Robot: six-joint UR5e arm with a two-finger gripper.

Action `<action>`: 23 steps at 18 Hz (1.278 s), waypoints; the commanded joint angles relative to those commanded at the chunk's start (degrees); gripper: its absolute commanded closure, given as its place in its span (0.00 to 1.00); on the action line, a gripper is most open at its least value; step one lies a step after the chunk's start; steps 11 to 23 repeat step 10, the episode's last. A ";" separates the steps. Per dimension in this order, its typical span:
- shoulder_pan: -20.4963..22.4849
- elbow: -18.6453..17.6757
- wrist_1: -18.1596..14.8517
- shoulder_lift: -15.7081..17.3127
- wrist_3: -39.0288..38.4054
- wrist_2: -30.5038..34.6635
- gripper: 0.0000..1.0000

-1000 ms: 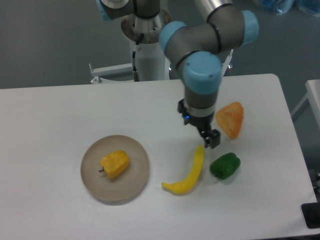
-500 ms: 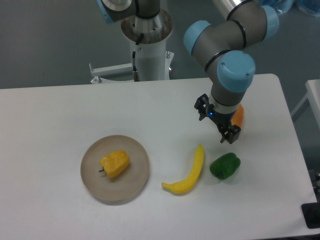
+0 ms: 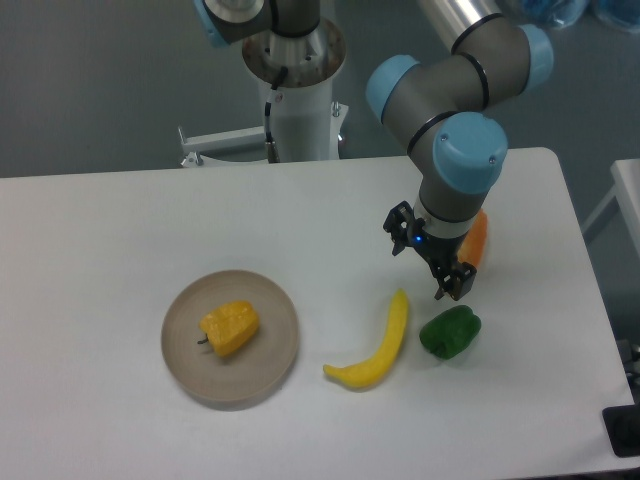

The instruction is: Place the yellow pepper on the plate

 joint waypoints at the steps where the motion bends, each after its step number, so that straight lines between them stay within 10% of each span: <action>1: 0.00 0.00 0.00 0.00 0.00 0.00 0.00; 23: 0.26 0.00 0.09 0.00 0.44 0.00 0.00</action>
